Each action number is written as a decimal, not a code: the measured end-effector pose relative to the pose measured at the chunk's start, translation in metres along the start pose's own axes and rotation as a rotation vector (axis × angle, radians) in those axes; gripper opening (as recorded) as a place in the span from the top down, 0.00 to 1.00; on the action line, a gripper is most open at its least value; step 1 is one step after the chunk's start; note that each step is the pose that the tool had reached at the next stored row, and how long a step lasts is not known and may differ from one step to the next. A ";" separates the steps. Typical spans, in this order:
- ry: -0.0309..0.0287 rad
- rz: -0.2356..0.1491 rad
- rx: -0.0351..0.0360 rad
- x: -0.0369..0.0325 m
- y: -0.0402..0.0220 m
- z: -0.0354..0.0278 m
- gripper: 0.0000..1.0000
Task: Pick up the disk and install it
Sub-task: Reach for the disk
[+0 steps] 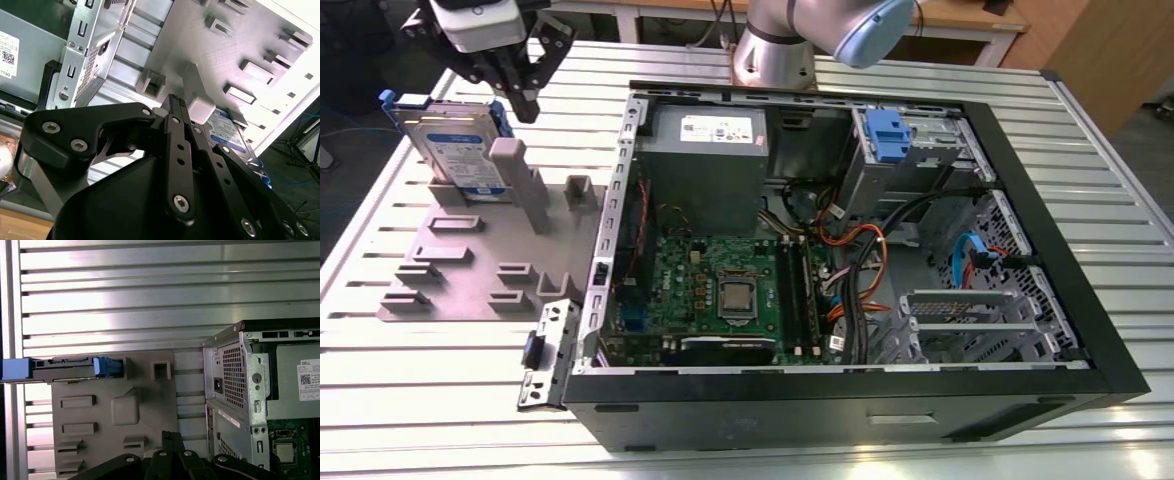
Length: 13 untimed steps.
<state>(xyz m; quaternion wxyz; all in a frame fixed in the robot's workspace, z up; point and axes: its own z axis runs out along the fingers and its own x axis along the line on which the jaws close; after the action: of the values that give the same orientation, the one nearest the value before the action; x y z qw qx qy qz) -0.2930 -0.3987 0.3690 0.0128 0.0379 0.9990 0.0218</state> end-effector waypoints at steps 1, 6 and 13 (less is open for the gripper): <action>-0.0001 0.000 0.0000 0.0002 0.0000 0.0000 0.89; -0.0001 0.000 0.0000 0.0033 -0.0002 -0.0001 0.89; -0.0001 0.000 0.0000 0.0035 -0.0003 -0.0001 0.89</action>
<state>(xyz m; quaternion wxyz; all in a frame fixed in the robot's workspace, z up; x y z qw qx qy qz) -0.2965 -0.3987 0.3690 0.0128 0.0379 0.9990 0.0218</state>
